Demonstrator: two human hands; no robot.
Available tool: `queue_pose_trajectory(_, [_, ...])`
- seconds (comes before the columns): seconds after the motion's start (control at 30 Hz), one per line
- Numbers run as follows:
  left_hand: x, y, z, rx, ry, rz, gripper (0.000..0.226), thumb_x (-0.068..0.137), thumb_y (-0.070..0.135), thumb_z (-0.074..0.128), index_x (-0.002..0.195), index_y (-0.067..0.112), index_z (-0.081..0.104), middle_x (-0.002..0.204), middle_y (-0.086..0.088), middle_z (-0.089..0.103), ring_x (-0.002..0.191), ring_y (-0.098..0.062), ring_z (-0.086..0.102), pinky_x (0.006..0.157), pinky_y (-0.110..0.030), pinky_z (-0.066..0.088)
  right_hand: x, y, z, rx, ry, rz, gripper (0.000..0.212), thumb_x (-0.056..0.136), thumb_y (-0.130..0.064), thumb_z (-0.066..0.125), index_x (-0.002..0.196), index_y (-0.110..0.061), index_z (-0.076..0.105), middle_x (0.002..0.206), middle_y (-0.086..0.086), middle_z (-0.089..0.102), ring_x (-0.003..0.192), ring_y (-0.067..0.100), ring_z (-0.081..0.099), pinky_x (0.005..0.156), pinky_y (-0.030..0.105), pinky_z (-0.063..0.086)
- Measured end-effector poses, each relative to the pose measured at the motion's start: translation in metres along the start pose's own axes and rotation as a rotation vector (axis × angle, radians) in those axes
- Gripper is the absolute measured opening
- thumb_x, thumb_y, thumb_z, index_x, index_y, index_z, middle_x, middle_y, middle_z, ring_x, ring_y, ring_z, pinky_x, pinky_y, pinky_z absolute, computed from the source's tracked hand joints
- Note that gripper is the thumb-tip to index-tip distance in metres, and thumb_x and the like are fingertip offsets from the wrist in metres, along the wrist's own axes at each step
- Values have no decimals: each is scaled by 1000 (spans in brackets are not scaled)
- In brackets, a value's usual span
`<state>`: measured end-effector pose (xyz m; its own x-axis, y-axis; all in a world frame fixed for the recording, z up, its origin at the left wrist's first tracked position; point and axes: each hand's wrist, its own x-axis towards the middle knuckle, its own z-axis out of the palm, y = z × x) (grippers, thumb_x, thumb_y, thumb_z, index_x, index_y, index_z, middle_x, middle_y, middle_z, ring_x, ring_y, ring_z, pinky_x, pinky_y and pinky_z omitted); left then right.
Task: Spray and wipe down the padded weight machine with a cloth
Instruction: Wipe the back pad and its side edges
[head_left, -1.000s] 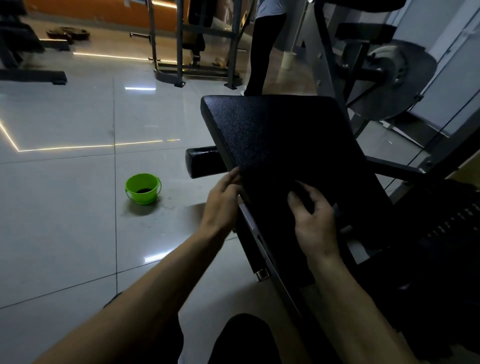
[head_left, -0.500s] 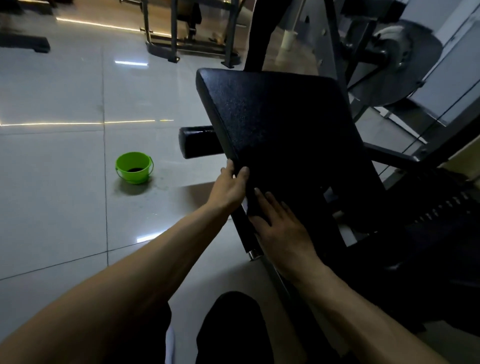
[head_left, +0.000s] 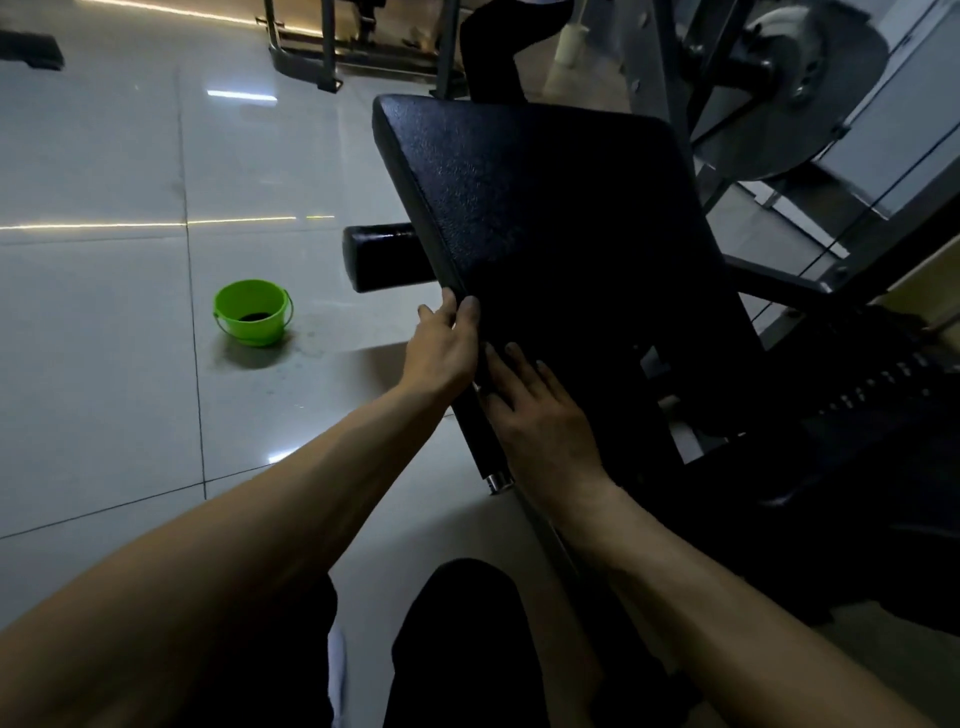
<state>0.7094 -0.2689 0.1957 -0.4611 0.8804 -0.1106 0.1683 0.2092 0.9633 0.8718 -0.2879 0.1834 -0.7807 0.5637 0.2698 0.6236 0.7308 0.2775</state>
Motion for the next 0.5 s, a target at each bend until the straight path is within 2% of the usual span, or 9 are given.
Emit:
queue_pose_trajectory(0.07, [0, -3, 5, 18, -30, 29, 61, 105, 51, 41, 161, 33, 24, 169, -17, 12, 156, -33, 11, 122, -40, 21, -42, 8, -2, -2, -24, -61, 57, 88, -12, 66, 144, -10, 58, 162, 11, 41, 150, 35, 38, 120, 48, 34])
queue_pose_trajectory(0.1, [-1, -4, 7, 23, -43, 44, 67, 101, 53, 46, 161, 34, 21, 169, -17, 12, 156, -33, 10, 122, -42, 22, -65, 13, -3, 6, -19, -85, 53, 90, -11, 66, 143, -10, 60, 162, 10, 42, 149, 35, 40, 119, 48, 38])
queue_pose_trajectory(0.17, [-1, -6, 10, 23, -51, 48, 81, 91, 57, 53, 161, 37, 17, 167, -16, 16, 153, -39, 18, 120, -51, 33, -106, 19, -4, 32, -24, -108, 43, 93, -11, 55, 134, -11, 67, 161, 8, 43, 146, 35, 44, 115, 47, 44])
queue_pose_trajectory(0.23, [-3, -7, 12, 52, -43, 41, 83, 88, 58, 54, 160, 38, 16, 163, -16, 22, 148, -43, 29, 114, -56, 42, -123, 23, -7, 64, 9, -117, 38, 95, -12, 49, 125, -12, 72, 161, 7, 43, 145, 34, 46, 114, 45, 45])
queue_pose_trajectory(0.33, [0, -8, 13, 121, -16, 59, 81, 89, 59, 50, 159, 38, 16, 158, -16, 29, 141, -42, 39, 112, -56, 43, -92, 18, 1, 49, 88, -96, 41, 95, -13, 55, 133, -11, 68, 159, 9, 46, 144, 34, 47, 116, 46, 43])
queue_pose_trajectory(0.43, [-4, -8, 17, 171, 16, 45, 75, 96, 56, 50, 159, 34, 14, 165, -20, 17, 147, -46, 29, 116, -59, 35, -37, 2, 15, 76, 130, -19, 39, 89, -9, 62, 127, -5, 70, 145, 16, 60, 140, 36, 51, 115, 49, 43])
queue_pose_trajectory(0.5, [-11, -8, 23, 221, 47, 30, 81, 95, 58, 51, 159, 23, 17, 166, -22, 9, 151, -46, 19, 119, -60, 29, -31, -1, 19, 107, 152, 10, 36, 90, -8, 60, 124, -1, 72, 140, 19, 63, 140, 37, 51, 117, 50, 42])
